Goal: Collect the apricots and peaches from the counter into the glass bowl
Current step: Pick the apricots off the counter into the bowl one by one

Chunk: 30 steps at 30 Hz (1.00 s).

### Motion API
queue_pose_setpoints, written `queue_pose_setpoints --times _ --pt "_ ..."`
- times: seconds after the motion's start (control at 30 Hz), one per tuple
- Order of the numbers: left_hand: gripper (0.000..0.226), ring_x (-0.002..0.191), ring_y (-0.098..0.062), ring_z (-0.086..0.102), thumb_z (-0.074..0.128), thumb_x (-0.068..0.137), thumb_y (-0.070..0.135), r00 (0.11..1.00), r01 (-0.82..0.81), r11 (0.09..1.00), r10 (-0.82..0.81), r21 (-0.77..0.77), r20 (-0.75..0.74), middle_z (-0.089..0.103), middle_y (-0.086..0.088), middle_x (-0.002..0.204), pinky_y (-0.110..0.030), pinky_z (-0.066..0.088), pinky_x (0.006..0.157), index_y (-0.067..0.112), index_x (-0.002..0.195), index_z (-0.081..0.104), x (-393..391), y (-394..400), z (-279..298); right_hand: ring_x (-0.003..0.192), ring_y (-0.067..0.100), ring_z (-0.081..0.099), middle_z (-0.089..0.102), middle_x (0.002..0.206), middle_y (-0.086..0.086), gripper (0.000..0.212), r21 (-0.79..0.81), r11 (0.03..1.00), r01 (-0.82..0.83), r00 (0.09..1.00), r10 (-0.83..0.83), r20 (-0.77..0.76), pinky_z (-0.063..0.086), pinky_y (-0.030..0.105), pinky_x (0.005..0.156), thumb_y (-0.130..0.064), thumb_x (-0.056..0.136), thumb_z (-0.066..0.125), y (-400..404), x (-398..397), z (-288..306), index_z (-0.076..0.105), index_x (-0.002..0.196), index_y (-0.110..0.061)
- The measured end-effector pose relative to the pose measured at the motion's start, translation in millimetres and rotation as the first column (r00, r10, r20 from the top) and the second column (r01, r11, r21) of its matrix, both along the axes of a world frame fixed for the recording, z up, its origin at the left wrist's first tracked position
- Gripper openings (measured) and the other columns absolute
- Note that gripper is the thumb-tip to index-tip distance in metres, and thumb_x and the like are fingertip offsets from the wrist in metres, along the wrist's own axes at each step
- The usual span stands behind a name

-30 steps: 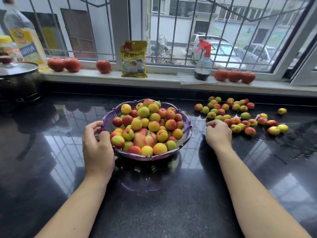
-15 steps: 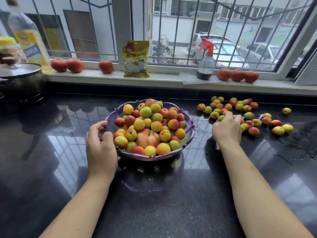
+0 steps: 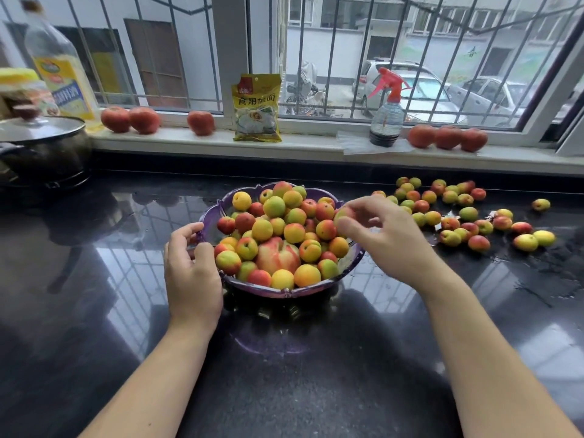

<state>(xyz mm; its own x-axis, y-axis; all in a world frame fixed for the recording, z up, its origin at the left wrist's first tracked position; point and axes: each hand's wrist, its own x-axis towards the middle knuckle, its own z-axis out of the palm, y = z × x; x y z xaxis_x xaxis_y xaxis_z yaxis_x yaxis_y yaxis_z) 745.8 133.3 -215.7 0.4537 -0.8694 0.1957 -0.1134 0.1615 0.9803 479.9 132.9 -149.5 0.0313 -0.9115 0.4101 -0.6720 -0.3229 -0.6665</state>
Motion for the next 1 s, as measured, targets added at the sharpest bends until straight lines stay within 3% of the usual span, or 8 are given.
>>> queue_pose_setpoints --times 0.1,0.27,0.43,0.57,0.73,0.83,0.93,1.0 --pt "0.039 0.119 -0.02 0.061 0.045 0.088 0.035 1.0 0.002 1.0 -0.002 -0.006 0.006 0.061 -0.001 0.132 -0.052 0.055 0.103 0.036 0.124 0.06 1 -1 -1 0.097 0.011 0.049 0.055 0.096 -0.013 0.022 0.018 1.0 -0.015 0.954 0.02 -0.299 0.043 0.026 0.081 -0.037 0.089 0.069 2 8 -5 0.07 0.107 -0.026" --pt "0.04 0.118 -0.022 0.063 0.044 0.087 0.038 1.0 0.001 1.0 -0.001 -0.013 0.006 0.062 -0.002 0.13 -0.055 0.057 0.1 0.037 0.124 0.059 1 -1 -3 0.104 0.012 0.043 0.054 0.104 -0.011 0.022 0.109 0.993 -0.055 0.931 0.09 -0.353 0.039 0.033 0.092 -0.034 0.089 0.065 3 -3 -8 0.068 0.111 -0.03" --pt "0.047 0.128 -0.016 0.058 0.041 0.091 0.037 0.999 0.024 1.0 -0.023 -0.012 0.037 0.057 0.005 0.141 -0.048 0.053 0.109 0.039 0.135 0.058 1 -3 -2 0.092 0.014 0.057 0.062 0.096 -0.004 0.01 -0.162 0.953 0.255 0.967 -0.252 0.037 0.047 0.029 0.078 -0.025 0.096 0.06 -10 3 -15 0.069 0.094 -0.02" --pt "0.058 0.152 0.001 0.03 0.031 0.104 0.02 0.984 0.077 0.996 -0.069 -0.041 0.166 0.037 0.014 0.167 -0.023 0.024 0.126 0.032 0.158 0.046 -3 1 1 0.086 0.023 0.063 0.066 0.097 0.006 0.033 0.143 0.838 0.527 0.844 -0.535 0.023 0.048 0.033 0.072 -0.046 0.102 0.045 -24 -8 -31 0.06 0.093 -0.018" --pt "0.06 0.159 0.007 0.011 0.028 0.099 0.027 0.907 0.21 0.967 -0.137 -0.144 0.398 0.021 0.028 0.169 -0.028 0.011 0.131 0.048 0.155 0.034 -13 15 -2 0.069 0.02 0.068 0.069 0.094 0.011 0.051 0.431 0.88 0.2 0.802 -0.4 0.444 0.054 0.029 0.053 -0.052 0.107 0.03 -23 -4 -22 0.062 0.109 -0.012" --pt "0.055 0.148 -0.008 0.046 0.031 0.1 0.03 0.909 0.223 0.934 -0.096 -0.278 0.406 0.047 0.011 0.162 -0.03 0.039 0.118 0.032 0.15 0.053 -12 23 -6 0.079 0.019 0.07 0.069 0.098 0.008 0.042 0.4 0.897 0.187 0.728 -0.4 0.557 0.059 0.031 0.061 -0.044 0.109 0.031 -25 -14 -21 0.059 0.115 -0.013" --pt "0.041 0.121 -0.024 0.062 0.04 0.098 0.02 0.913 0.12 0.913 0.054 -0.391 0.405 0.057 -0.009 0.136 -0.033 0.052 0.102 0.006 0.13 0.062 -12 25 -6 0.1 0.03 0.067 0.068 0.112 0.009 0.027 0.243 0.8 0.549 0.778 -0.595 0.203 0.057 0.043 0.085 -0.029 0.102 0.044 -27 -47 -28 0.065 0.114 -0.017" --pt "0.036 0.126 -0.025 0.053 0.045 0.097 0.018 0.883 0.091 0.92 0.102 -0.381 0.459 0.054 -0.014 0.132 -0.025 0.043 0.108 0.003 0.124 0.063 -15 22 -8 0.111 0.035 0.058 0.057 0.128 0.012 0.03 0.144 0.68 0.719 0.686 -0.727 0.005 0.047 0.037 0.088 -0.016 0.097 0.047 -23 -65 -34 0.065 0.121 -0.015"
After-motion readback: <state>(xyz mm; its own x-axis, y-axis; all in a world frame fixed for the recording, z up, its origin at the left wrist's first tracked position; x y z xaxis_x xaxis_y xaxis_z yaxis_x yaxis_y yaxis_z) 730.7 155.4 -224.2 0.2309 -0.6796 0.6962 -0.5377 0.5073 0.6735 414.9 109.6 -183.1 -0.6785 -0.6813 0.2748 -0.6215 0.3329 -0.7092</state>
